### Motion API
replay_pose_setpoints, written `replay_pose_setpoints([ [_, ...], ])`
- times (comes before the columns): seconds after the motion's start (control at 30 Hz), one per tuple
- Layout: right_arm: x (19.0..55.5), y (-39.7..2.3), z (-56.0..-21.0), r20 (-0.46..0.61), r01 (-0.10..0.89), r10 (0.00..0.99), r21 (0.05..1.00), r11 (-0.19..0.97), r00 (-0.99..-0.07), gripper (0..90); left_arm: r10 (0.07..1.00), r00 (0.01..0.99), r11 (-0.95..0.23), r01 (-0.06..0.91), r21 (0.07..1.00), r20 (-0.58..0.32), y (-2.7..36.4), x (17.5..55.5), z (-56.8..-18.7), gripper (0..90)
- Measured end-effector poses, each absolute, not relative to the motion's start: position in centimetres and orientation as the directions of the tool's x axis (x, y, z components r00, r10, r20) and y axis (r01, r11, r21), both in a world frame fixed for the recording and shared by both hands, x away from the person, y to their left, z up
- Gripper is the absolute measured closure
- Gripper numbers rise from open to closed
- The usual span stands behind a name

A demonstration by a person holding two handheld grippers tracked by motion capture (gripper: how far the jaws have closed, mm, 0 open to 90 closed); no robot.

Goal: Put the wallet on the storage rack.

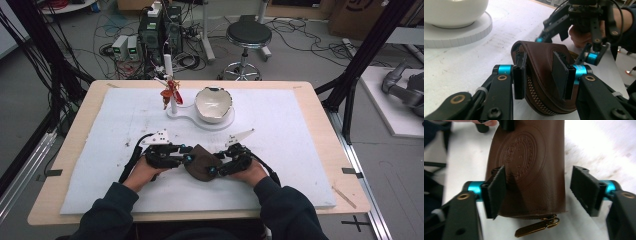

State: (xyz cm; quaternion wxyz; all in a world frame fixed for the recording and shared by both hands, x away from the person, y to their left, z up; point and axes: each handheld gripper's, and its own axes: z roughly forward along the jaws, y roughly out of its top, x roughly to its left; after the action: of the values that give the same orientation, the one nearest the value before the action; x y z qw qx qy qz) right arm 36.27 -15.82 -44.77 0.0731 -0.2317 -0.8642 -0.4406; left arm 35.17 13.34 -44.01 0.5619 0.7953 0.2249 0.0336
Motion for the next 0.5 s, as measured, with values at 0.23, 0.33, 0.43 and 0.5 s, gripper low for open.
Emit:
replay_pose_setpoints([
  [0.23, 35.9, -16.0, -43.8, 0.323, 0.463, 0.355, 0.762, 0.453, -0.877, 54.3, 0.514, 0.814, -0.197, 0.418, 0.887, -0.269, 14.7, 36.0, -43.9, 41.1],
  [0.33, 36.0, -16.8, -43.2, 0.334, 0.47, 0.363, 0.785, 0.403, -0.87, 61.2, 0.532, 0.804, -0.17, 0.407, 0.897, -0.264, 15.2, 36.0, -43.5, 41.3],
  [0.43, 36.2, -17.5, -43.0, 0.362, 0.493, 0.374, 0.791, 0.361, -0.854, 64.9, 0.551, 0.795, -0.158, 0.398, 0.904, -0.253, 15.7, 36.0, -43.1, 41.3],
  [0.5, 36.3, -18.0, -42.7, 0.349, 0.485, 0.389, 0.805, 0.341, -0.853, 66.3, 0.57, 0.783, -0.141, 0.393, 0.909, -0.25, 16.3, 36.0, -42.8, 40.1],
])
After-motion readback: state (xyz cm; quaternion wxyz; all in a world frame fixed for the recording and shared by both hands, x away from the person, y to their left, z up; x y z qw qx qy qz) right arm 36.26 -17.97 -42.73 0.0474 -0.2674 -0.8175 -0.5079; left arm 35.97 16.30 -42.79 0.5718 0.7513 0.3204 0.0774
